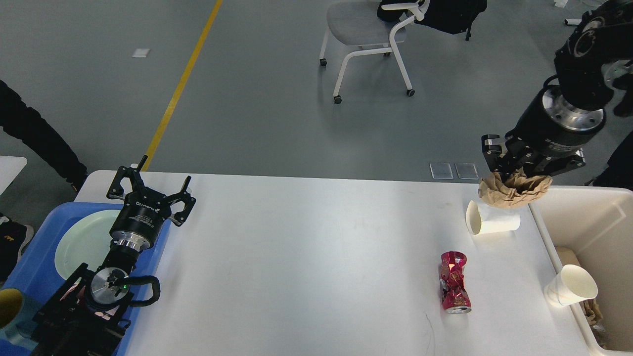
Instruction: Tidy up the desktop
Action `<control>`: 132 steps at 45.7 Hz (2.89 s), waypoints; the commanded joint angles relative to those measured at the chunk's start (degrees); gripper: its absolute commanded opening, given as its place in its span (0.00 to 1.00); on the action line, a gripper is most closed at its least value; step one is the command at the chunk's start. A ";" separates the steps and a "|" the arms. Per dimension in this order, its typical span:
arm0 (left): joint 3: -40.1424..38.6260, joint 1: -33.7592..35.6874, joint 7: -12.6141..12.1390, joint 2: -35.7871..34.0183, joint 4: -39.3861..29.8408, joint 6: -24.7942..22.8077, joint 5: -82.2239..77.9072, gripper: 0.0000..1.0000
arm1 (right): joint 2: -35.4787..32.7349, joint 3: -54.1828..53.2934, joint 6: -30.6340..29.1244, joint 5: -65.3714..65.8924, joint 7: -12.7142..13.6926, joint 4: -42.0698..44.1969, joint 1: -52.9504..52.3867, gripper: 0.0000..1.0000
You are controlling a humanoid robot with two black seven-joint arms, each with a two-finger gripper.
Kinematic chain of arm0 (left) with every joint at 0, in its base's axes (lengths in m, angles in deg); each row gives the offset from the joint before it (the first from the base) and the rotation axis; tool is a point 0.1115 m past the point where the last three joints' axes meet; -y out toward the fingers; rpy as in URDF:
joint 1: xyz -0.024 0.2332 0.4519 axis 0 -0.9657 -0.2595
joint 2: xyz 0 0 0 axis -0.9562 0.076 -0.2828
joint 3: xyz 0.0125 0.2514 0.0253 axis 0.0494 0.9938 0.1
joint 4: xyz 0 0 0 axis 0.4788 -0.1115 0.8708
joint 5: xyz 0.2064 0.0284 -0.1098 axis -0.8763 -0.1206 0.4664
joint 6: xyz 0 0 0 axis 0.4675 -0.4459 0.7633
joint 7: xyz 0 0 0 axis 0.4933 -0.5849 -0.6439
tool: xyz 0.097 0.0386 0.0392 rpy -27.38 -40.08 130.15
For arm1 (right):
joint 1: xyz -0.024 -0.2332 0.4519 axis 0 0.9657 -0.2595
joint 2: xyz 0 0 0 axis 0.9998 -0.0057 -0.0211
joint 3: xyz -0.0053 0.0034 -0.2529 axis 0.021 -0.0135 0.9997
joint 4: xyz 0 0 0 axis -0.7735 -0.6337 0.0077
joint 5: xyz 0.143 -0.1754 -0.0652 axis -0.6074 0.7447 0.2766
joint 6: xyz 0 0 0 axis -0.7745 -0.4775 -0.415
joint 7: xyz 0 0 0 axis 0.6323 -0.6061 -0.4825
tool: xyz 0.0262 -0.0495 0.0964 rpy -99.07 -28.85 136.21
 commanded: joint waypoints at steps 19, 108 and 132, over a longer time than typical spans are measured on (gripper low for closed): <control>0.00 0.00 0.00 0.00 0.00 0.00 0.00 0.96 | 3.46 15.67 0.17 -1.07 -17.36 -4.18 -8.02 0.00; 0.00 0.00 0.00 0.00 0.00 0.00 0.00 0.96 | -6.39 -33.81 39.20 -10.39 -9.01 77.47 105.36 0.00; 0.00 0.00 0.00 0.00 0.00 0.00 0.00 0.96 | -5.33 -33.81 48.16 -10.30 -9.19 77.20 106.59 1.00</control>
